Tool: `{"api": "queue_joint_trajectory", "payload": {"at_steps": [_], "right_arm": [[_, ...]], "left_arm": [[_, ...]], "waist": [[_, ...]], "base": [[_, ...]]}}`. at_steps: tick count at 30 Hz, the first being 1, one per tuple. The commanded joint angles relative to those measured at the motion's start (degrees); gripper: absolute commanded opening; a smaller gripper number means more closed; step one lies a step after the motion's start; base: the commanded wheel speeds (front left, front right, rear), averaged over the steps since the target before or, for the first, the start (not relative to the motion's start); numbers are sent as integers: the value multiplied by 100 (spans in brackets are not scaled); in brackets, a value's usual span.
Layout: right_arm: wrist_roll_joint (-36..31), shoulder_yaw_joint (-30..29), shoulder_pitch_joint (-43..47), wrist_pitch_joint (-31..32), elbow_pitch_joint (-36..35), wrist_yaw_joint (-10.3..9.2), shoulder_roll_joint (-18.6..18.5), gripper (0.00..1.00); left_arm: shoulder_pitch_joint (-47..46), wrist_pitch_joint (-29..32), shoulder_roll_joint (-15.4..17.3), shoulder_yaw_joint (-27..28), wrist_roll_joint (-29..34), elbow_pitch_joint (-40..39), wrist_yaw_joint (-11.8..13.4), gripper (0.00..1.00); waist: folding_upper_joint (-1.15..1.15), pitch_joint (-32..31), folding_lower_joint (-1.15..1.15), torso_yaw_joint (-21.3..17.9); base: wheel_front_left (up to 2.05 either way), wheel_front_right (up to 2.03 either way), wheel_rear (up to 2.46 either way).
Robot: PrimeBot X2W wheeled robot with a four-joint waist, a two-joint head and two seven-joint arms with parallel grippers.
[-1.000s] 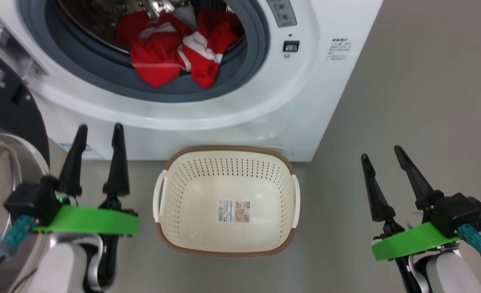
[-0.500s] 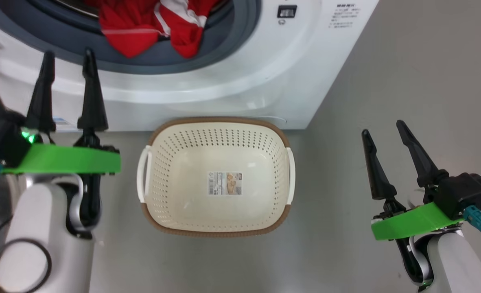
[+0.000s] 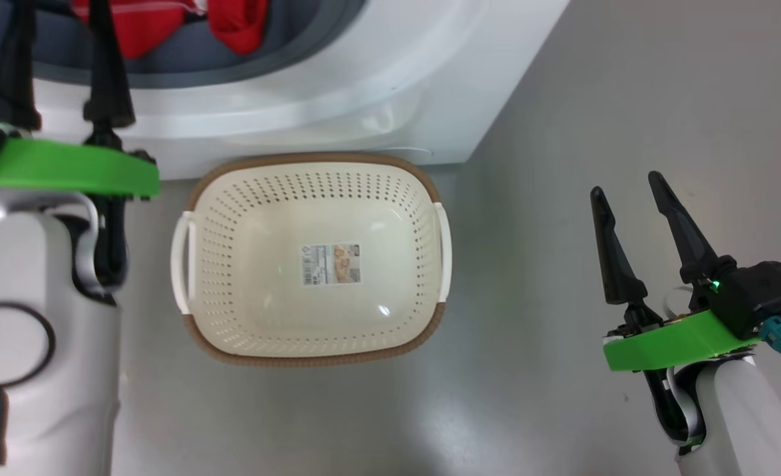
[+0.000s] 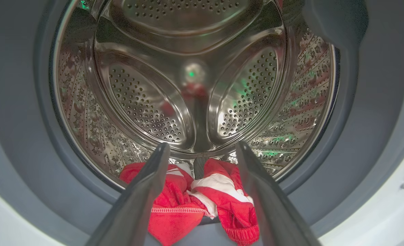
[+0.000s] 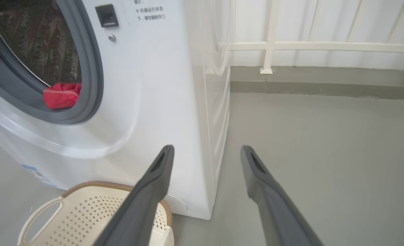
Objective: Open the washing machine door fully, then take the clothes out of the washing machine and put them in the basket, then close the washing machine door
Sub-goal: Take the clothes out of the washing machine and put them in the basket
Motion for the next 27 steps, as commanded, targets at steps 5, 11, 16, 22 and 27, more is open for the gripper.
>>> {"api": "queue_joint_trajectory", "payload": {"at_steps": [5,11,16,22,27], "right_arm": [[160,132,-119,-36,-146,36,-9,100],[119,44,-167,-36,-76,36,-9,100],[51,-86,-267,-36,26,36,-9,100],[126,-313,-350,-33,577,36,-9,100],[262,-292,-496,7,1017,36,-9,100]], "left_arm": [[-570,-26,342,239,130,346,14,100],[-1062,-16,424,175,194,925,9,100],[-1510,92,503,130,219,1484,79,100],[-1997,484,614,-7,307,2072,158,100],[-2339,832,808,-173,526,2526,378,100]], "waist": [[0,339,0,-256],[0,481,0,-266],[0,600,0,-279],[0,700,0,-326],[0,726,0,-421]], "base": [[0,0,0],[0,0,0],[0,0,0],[0,0,0],[0,0,0]]}}
